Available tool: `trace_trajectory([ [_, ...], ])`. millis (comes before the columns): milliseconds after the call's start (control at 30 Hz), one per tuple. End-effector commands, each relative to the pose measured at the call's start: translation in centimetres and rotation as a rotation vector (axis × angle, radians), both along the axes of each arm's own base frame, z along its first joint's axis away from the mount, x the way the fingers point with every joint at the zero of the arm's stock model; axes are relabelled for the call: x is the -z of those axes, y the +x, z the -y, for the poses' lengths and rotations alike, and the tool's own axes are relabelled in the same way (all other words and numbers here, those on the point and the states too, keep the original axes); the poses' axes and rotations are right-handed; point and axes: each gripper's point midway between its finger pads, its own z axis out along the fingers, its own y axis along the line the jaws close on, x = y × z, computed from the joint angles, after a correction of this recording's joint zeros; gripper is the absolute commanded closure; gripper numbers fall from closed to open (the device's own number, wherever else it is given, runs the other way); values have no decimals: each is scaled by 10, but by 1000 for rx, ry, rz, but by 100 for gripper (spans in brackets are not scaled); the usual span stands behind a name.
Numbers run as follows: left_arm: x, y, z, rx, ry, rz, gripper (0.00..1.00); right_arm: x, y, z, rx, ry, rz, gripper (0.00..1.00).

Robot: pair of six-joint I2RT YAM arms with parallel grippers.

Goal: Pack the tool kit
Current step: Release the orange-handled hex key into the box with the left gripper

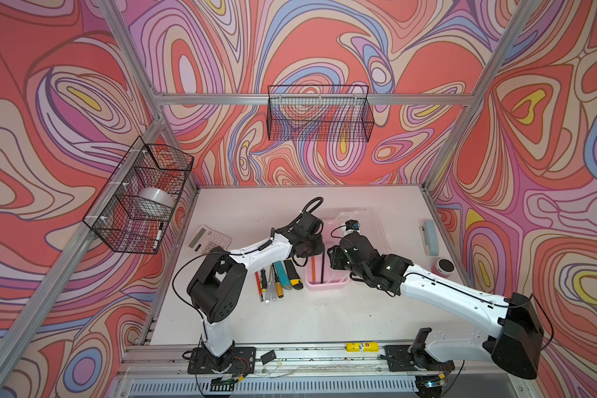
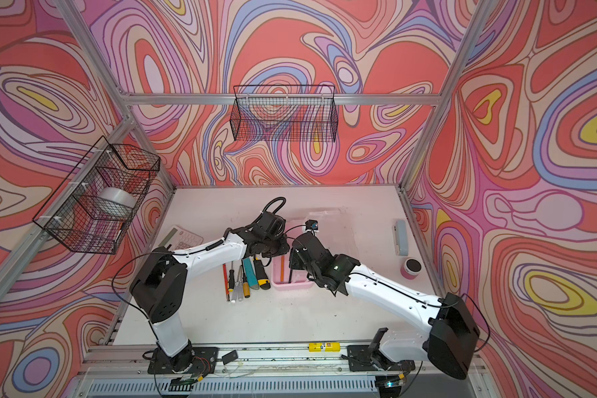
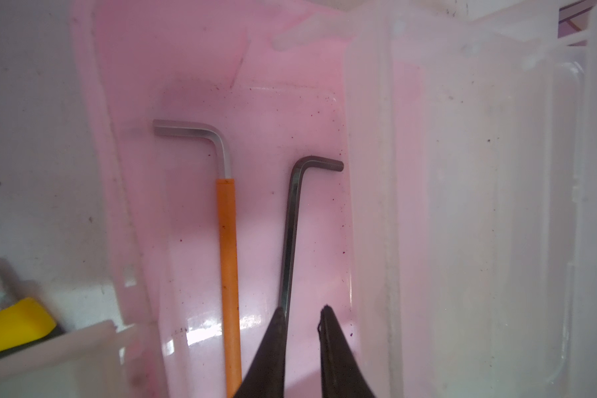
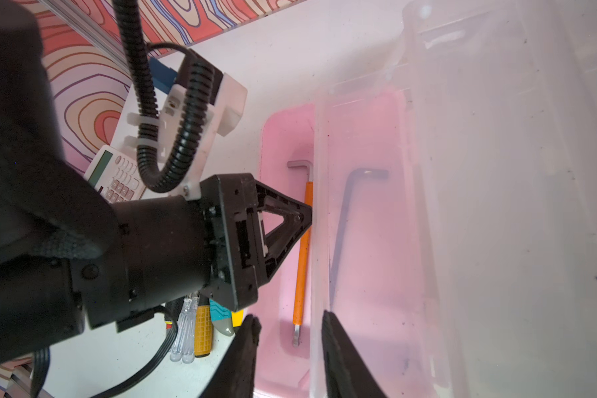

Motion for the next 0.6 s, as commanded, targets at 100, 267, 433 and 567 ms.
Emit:
trace_trajectory([
  [100,-27,-2,-16,-9,48,70,81,-6,2,-6,-23,7,8,66],
  [267,-62,-13,-51,-48,115,162,79,-9,2,-5,-35,-5,15,62],
  [433,-89,-28,-97,-97,181,204,73,-5,1,-15,-73,-12,-2,61],
  [567,-85,-39,-146,-182,237,178,74,3,-1,-21,-87,-32,-11,62],
])
